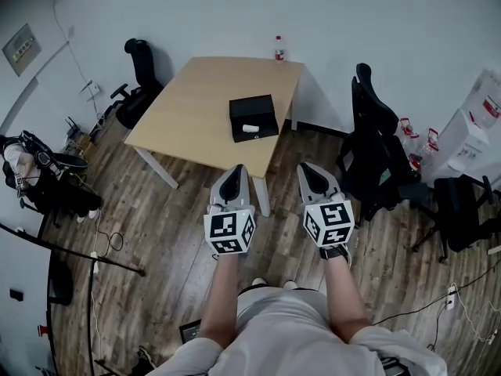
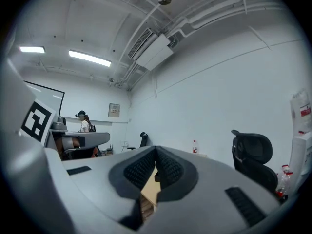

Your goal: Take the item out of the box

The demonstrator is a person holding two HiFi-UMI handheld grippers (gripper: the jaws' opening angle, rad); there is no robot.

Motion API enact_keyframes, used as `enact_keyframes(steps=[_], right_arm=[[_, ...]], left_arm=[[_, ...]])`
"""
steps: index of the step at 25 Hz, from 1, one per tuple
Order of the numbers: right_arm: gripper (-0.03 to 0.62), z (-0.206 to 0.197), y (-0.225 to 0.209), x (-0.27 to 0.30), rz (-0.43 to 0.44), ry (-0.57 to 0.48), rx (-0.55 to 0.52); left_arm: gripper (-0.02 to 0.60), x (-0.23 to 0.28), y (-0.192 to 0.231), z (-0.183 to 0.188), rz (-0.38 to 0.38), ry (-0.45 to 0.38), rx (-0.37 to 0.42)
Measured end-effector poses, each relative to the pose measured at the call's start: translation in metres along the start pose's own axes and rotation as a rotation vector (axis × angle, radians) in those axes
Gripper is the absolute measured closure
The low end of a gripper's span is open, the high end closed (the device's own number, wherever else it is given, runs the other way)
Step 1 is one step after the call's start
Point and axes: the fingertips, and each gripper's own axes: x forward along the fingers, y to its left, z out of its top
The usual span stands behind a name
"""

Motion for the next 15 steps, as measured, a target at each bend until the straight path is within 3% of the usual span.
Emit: enact_keyframes(steps=[5,9,15], right_arm=[[0.581,-0.006,0.000,-0.019,0.030,-0.009,0.019],[0.581,-0.023,-0.003,-0.027,0.043,0.017,0.035],[0.582,-0.037,-0.002,-0.009,0.056,0.039,0.048]], left_arm=[[0.572,-0.014,-0.015,-0.009,0.016,-0.007,0.004],[0.572,-0.019,-0.027,-0.034,0.014,0.036,-0.001],[0.572,-0.006,-0.014,-0.043,0.027,0.040,-0.021]])
